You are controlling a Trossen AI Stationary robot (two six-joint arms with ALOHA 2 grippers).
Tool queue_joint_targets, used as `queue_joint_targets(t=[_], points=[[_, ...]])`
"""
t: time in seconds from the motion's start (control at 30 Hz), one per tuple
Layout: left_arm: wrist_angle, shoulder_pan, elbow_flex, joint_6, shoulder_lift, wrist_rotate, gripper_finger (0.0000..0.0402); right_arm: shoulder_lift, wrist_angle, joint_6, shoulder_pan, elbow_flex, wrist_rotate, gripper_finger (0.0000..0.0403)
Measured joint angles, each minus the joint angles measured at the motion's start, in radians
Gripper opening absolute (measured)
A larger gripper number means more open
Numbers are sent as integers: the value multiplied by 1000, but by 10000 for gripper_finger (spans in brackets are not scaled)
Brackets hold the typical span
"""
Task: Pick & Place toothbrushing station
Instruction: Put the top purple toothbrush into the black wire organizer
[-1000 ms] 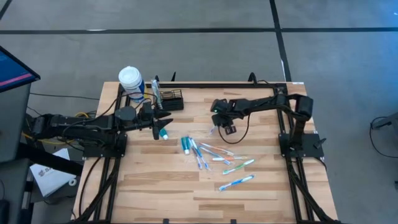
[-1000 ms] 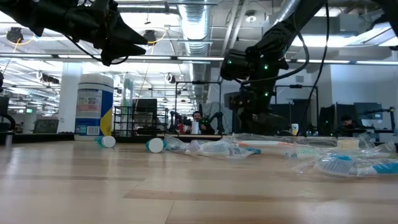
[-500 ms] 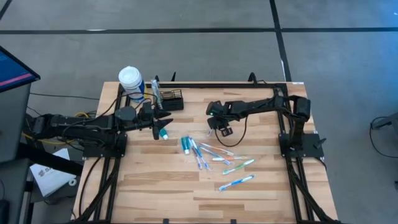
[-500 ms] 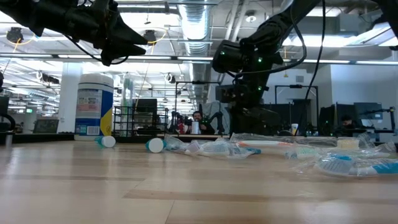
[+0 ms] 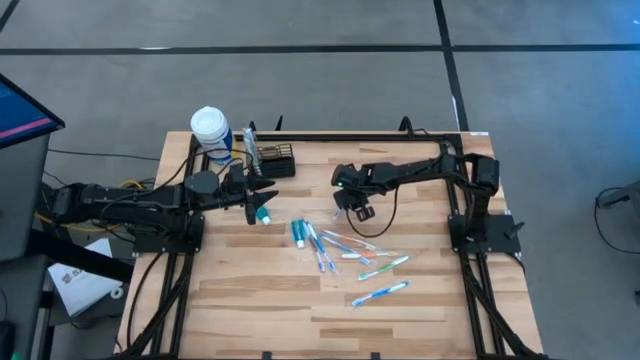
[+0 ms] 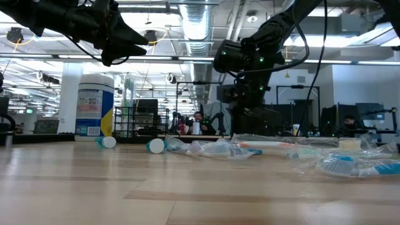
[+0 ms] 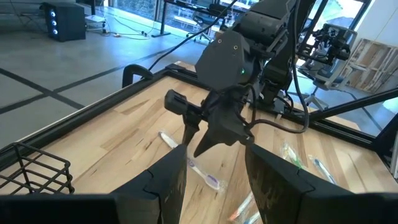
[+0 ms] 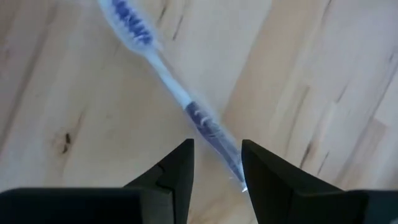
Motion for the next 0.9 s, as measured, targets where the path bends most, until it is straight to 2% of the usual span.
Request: queue_joint_targets(t=[0.9], points=[[1,0,0,-3,0,0,158,-1,36,25,-2,-18,-55,112]])
